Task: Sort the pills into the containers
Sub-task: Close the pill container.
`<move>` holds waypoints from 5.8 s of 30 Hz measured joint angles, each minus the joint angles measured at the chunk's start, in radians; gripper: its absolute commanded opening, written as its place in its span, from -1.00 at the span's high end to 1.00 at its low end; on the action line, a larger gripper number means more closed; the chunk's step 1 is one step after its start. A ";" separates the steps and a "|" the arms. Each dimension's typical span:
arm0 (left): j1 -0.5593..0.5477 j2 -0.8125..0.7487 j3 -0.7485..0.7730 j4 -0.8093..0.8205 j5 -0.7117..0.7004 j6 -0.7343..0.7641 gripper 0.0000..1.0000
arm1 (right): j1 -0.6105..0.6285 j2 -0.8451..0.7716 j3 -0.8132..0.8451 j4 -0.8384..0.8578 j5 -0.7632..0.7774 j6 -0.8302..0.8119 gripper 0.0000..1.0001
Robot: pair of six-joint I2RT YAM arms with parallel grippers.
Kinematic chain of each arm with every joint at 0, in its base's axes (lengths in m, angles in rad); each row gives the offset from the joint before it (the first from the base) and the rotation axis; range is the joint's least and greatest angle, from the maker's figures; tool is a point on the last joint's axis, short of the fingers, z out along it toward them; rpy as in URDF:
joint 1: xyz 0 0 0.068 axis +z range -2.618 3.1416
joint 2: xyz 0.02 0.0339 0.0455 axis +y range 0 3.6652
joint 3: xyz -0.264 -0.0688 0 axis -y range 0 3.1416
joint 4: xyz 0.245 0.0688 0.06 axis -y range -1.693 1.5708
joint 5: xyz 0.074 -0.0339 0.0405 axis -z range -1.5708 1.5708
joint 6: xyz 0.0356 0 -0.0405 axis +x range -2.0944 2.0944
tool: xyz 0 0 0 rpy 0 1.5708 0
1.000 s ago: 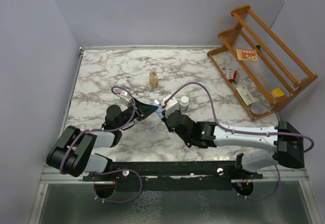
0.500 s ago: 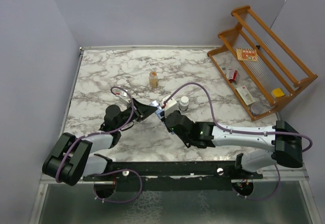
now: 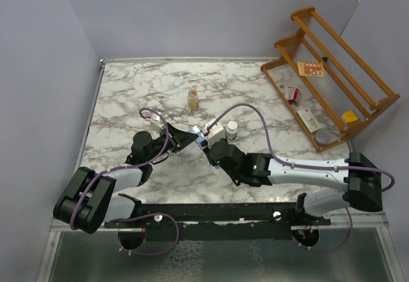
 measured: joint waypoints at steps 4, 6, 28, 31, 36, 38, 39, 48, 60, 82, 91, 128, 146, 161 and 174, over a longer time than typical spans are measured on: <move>0.000 0.010 0.000 -0.001 0.000 0.006 0.86 | 0.000 -0.034 0.000 0.006 -0.005 -0.017 0.44; 0.000 0.019 0.000 -0.004 0.000 0.010 0.87 | 0.000 -0.058 0.007 0.007 -0.020 -0.029 0.44; 0.000 -0.063 0.002 -0.021 0.006 -0.002 0.91 | -0.150 -0.411 -0.095 -0.019 -0.021 0.092 0.37; 0.000 -0.082 0.002 -0.008 0.009 -0.016 0.91 | -0.175 -0.441 -0.149 -0.024 -0.074 0.140 0.23; 0.000 -0.090 0.002 0.043 0.023 -0.054 0.90 | -0.267 -0.499 -0.233 0.011 -0.210 0.214 -0.17; 0.000 -0.081 0.002 0.074 0.027 -0.073 0.91 | -0.290 -0.512 -0.263 0.034 -0.254 0.243 -0.19; 0.000 -0.077 0.002 0.085 0.029 -0.080 0.91 | -0.294 -0.515 -0.274 0.044 -0.272 0.251 -0.19; 0.000 -0.073 0.002 0.124 0.042 -0.104 0.90 | -0.330 -0.486 -0.307 0.165 -0.415 0.326 -0.19; 0.000 -0.073 0.002 0.128 0.043 -0.104 0.90 | -0.344 -0.436 -0.331 0.243 -0.522 0.369 -0.19; 0.000 -0.042 0.021 0.129 0.043 -0.103 0.89 | -0.355 -0.377 -0.393 0.375 -0.692 0.429 -0.09; 0.000 -0.042 0.023 0.129 0.043 -0.104 0.89 | -0.355 -0.348 -0.393 0.409 -0.730 0.429 -0.01; 0.000 -0.052 0.023 0.130 0.045 -0.130 0.88 | -0.370 -0.241 -0.383 0.526 -0.817 0.413 0.11; 0.000 -0.048 0.023 0.164 0.045 -0.153 0.88 | -0.383 -0.195 -0.370 0.579 -0.895 0.423 0.14; 0.000 -0.017 0.018 0.225 0.045 -0.194 0.87 | -0.410 -0.125 -0.370 0.692 -0.986 0.492 0.23; 0.000 -0.013 0.014 0.256 0.045 -0.201 0.86 | -0.417 -0.108 -0.367 0.697 -0.999 0.500 0.99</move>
